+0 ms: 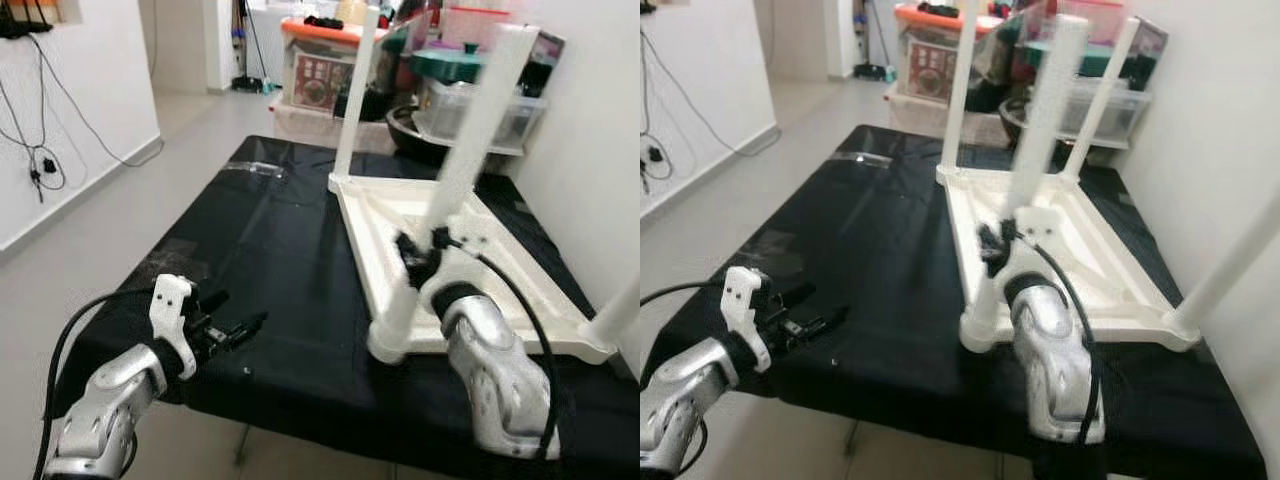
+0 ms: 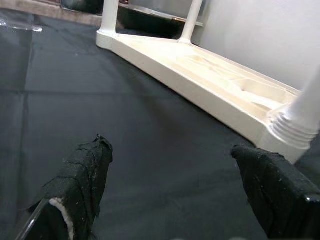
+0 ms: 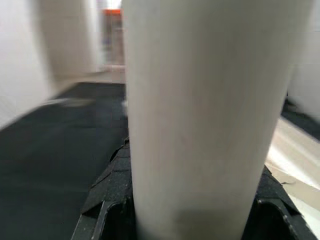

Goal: Building children table

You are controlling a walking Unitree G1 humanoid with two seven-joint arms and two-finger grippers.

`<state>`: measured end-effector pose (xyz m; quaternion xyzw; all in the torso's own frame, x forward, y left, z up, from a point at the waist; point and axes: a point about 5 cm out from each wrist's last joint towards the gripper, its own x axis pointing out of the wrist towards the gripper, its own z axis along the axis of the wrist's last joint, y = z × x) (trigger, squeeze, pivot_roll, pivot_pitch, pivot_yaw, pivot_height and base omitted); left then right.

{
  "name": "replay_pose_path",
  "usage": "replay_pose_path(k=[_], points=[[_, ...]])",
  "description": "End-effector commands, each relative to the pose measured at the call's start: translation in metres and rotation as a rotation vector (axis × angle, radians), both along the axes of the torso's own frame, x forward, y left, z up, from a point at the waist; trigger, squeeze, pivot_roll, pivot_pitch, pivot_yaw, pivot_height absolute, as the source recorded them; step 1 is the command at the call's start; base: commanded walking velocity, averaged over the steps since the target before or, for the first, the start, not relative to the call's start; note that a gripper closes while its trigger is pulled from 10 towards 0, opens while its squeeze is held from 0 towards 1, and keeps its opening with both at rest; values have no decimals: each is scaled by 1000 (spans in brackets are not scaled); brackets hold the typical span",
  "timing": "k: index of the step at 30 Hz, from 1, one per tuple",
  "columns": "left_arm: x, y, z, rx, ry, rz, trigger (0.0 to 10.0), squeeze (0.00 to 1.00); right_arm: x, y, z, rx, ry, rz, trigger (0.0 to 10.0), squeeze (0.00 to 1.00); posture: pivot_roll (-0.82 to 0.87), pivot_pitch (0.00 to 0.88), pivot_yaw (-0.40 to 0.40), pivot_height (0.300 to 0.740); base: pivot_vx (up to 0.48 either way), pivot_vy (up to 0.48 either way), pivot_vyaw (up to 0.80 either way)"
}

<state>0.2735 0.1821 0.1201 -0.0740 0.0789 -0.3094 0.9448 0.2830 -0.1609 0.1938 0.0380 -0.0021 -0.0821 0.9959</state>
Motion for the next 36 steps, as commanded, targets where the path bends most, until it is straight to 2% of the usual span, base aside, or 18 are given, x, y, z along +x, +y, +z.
replay_pose_path(k=[1, 5, 6, 9, 10, 11, 13, 15, 17, 18, 19, 20, 23, 30, 31, 32, 33, 36], points=[[1, -6, 0, -2, 2, -13, 10000, 0, -7, -19, -18, -27, 106, -145, 0, 0, 91, 0, -99, 740, 0, 0, 0], [5, -7, 1, -4, 1, -17, 10000, 0, -7, -10, -20, -12, 127, -147, 0, 0, 85, 0, -89, 740, 0, 0, 0], [6, -7, 1, -3, 1, -19, 10000, 0, -4, -5, -20, 2, 137, -102, 10000, 0, 84, 0, -89, 740, 0, 0, 0], [7, -7, 2, -1, 0, -22, 10000, 0, -1, 1, -17, 38, 121, -41, 10000, 0, 85, 0, -90, 740, 0, 0, 0], [7, -7, 2, -1, -1, -23, 10000, 0, -1, 2, -13, 59, 90, -20, 10000, 98, 85, 0, -90, 740, 0, 0, 0], [7, -7, 2, -1, -1, -24, 10000, 0, 1, 7, -9, 120, 72, 70, 10000, 1000, 85, 0, -90, 740, 0, 0, 0], [7, -7, 2, 0, -1, -24, 10000, 0, 3, 10, -6, 163, 60, 137, 10000, 1000, 90, 0, -88, 740, 0, 0, 0], [7, -7, 2, 1, 0, -25, 10000, 0, 8, 13, 5, 208, 14, 362, 10000, 1000, 90, 0, -85, 740, 0, 0, 0], [7, -7, 2, 1, 0, -25, 10000, 0, 8, 13, 5, 208, 14, 362, 10000, 1000, 90, 0, -85, 740, 0, 0, 0], [9, -7, 3, 2, -4, -24, 10000, 0, 15, -6, 26, 232, -93, 594, 10000, 0, 98, 0, -96, 740, 0, 0, 0], [9, -7, 3, 2, -4, -24, 10000, 0, 15, -6, 26, 232, -93, 594, 10000, 0, 98, 0, -96, 740, 0, 0, 0], [10, -7, 3, 2, -6, -22, 10000, 0, 16, -14, 34, 242, -130, 676, 10000, 0, 98, 0, -96, 740, 0, 0, 0], [11, -6, 3, 6, -12, -17, 10000, 0, 19, -29, 42, 139, -181, 808, 10000, 0, 108, 0, -106, 740, 0, 0, 0], [8, -7, 1, 6, -11, -17, 10000, 0, 15, -14, 33, 52, -159, 1006, 10000, 0, 131, 0, -121, 740, 0, 0, 0], [8, -7, 1, 7, -11, -22, 10000, 0, 12, -3, 25, 7, -135, 1076, 3529, 0, 137, 0, -123, 740, 0, 0, 0], [8, -7, 1, 7, -11, -22, 10000, 0, 12, -3, 25, 7, -135, 1076, 3529, 0, 137, 0, -123, 740, 0, 0, 0], [9, -8, 1, 11, -14, -28, 10000, 0, 7, 12, 11, -49, -83, 1191, 0, 0, 140, 0, -124, 740, 0, 0, 0], [10, -7, 2, 14, -15, -30, 10000, 0, 6, 12, 5, -49, -60, 1246, 0, 0, 142, 0, -120, 740, 0, 0, 0]])
